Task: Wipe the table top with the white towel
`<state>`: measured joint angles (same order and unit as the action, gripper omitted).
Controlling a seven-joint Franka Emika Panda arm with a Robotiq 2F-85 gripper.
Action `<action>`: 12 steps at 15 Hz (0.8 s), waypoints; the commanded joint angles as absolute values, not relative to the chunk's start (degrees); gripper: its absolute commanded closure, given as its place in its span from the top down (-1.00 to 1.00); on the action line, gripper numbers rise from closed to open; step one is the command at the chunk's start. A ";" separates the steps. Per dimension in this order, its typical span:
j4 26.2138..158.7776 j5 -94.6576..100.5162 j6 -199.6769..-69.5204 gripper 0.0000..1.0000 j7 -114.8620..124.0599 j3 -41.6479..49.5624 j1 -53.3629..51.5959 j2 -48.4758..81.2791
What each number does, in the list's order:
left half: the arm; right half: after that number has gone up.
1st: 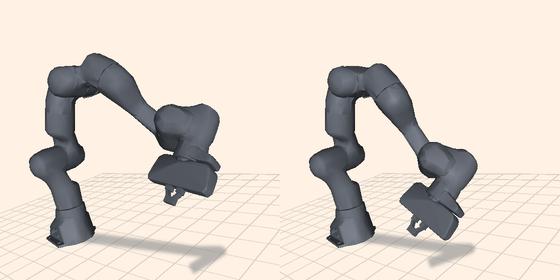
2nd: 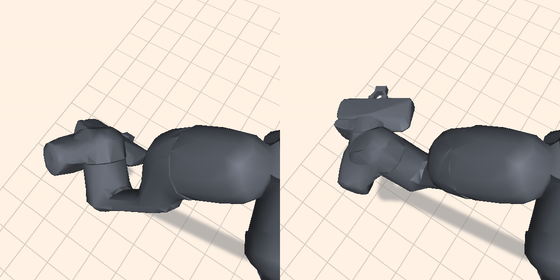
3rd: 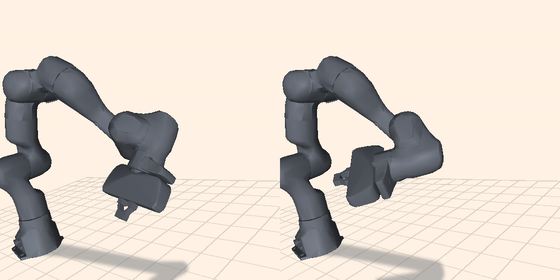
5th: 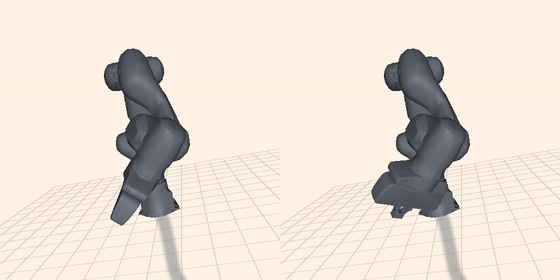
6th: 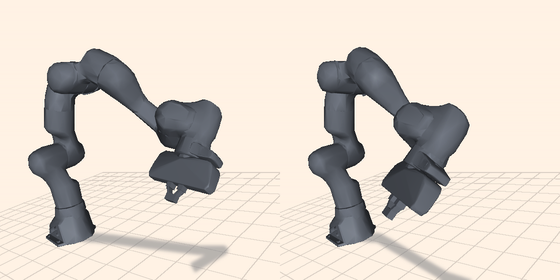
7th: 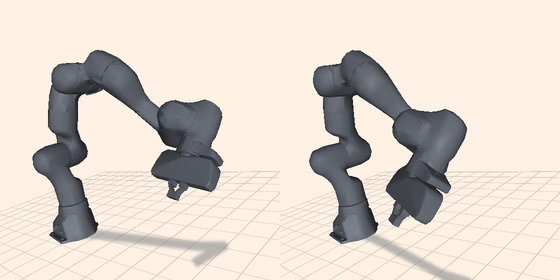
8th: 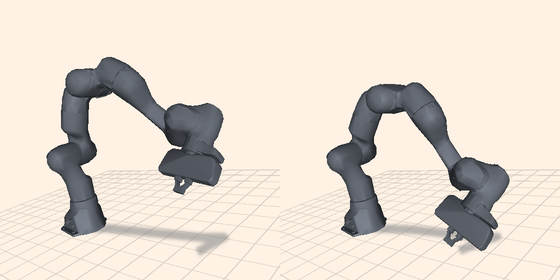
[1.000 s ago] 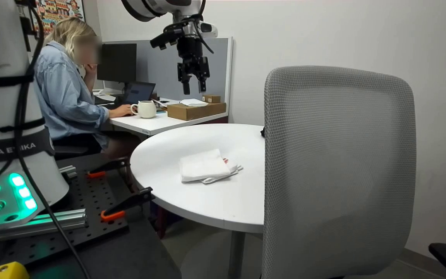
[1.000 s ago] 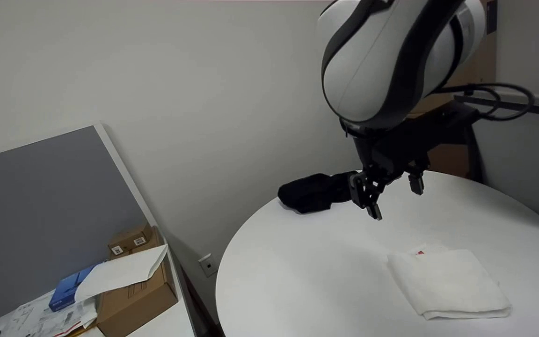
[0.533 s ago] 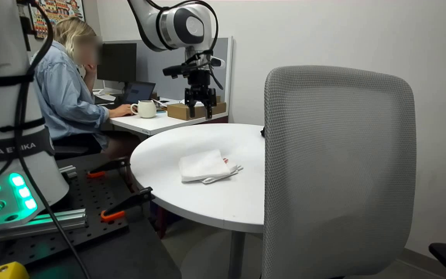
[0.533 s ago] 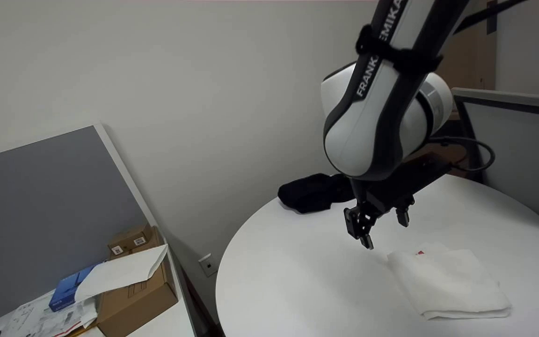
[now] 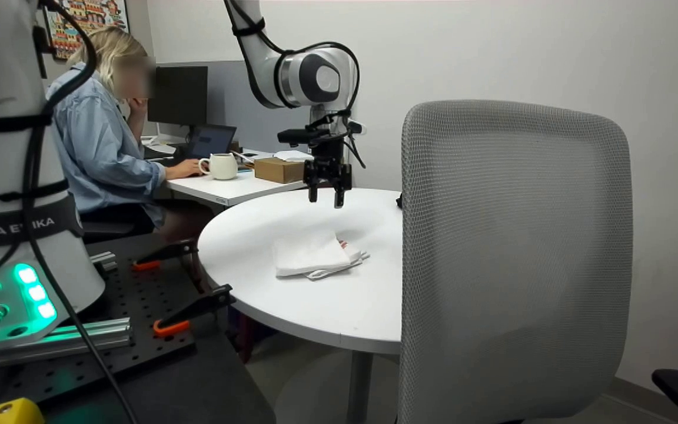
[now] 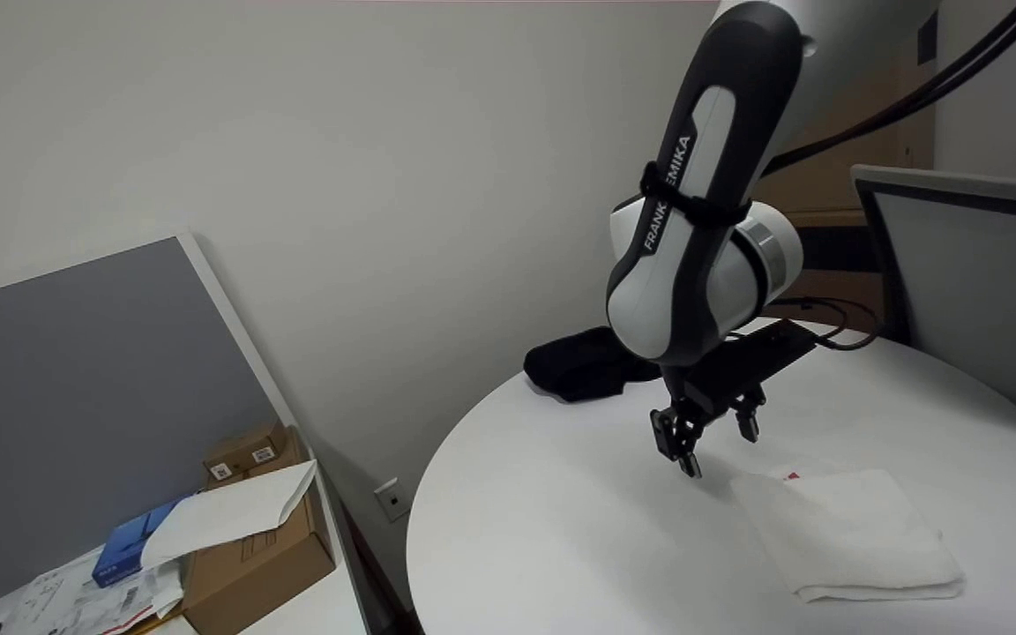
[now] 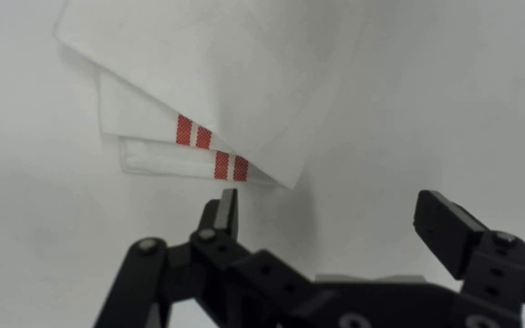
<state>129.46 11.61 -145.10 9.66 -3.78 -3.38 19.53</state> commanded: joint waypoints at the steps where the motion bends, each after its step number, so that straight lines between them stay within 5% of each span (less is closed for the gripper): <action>1: 128.69 9.03 -146.53 1.00 6.21 -3.77 -4.11 20.48; 12: 136.89 10.50 -148.58 1.00 8.19 -0.72 -4.94 17.85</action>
<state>134.66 9.69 -146.85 7.41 -2.23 -3.94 18.73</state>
